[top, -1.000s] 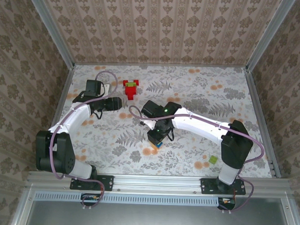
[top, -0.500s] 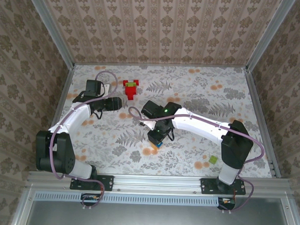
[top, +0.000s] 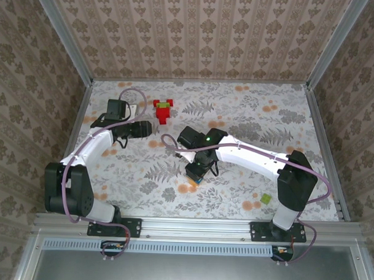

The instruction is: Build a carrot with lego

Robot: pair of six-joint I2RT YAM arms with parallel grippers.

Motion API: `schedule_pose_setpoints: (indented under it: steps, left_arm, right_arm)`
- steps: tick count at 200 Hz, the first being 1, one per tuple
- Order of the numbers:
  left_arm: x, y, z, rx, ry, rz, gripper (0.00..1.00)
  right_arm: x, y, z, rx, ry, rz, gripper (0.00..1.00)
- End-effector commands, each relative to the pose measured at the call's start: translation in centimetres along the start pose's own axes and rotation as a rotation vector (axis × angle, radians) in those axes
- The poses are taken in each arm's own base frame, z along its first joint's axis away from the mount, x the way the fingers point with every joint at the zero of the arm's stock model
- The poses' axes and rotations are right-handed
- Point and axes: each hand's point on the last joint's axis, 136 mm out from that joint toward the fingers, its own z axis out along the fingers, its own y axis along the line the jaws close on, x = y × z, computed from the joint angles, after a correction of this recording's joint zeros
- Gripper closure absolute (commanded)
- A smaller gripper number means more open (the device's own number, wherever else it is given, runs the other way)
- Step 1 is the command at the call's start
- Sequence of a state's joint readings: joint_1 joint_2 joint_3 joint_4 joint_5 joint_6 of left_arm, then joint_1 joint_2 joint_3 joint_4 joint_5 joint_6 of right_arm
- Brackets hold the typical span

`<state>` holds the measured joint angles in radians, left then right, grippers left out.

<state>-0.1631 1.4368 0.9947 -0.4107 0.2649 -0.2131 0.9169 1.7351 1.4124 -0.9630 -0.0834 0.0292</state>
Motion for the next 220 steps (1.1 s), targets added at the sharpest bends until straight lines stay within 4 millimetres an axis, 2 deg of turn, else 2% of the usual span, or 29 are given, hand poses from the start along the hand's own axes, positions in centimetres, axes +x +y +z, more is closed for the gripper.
schedule_pose_setpoints:
  steps: [1, 33, 168, 195, 220]
  left_arm:
    - [-0.6, -0.5, -0.5, 0.005, -0.021, 0.03, 0.27]
    - [-0.6, -0.5, -0.5, 0.006, -0.02, 0.031, 0.27]
    - [-0.7, -0.4, -0.4, 0.006, -0.021, 0.029, 0.27]
    - [-0.7, -0.5, -0.3, 0.009, -0.021, 0.031, 0.27]
    - [-0.7, -0.5, -0.3, 0.009, -0.02, 0.031, 0.27]
  right_arm:
    - [3.6, 0.2, 2.4, 0.006, 0.16, 0.008, 0.69]
    - [4.6, -0.2, 3.8, 0.046, 0.227, 0.0, 0.7]
    - [10.7, 1.2, 10.4, -0.017, 0.434, 0.05, 0.74]
    - [11.3, 1.2, 10.8, -0.014, 0.443, 0.061, 0.74]
    - [10.4, 1.1, 9.9, -0.008, 0.407, 0.037, 0.74]
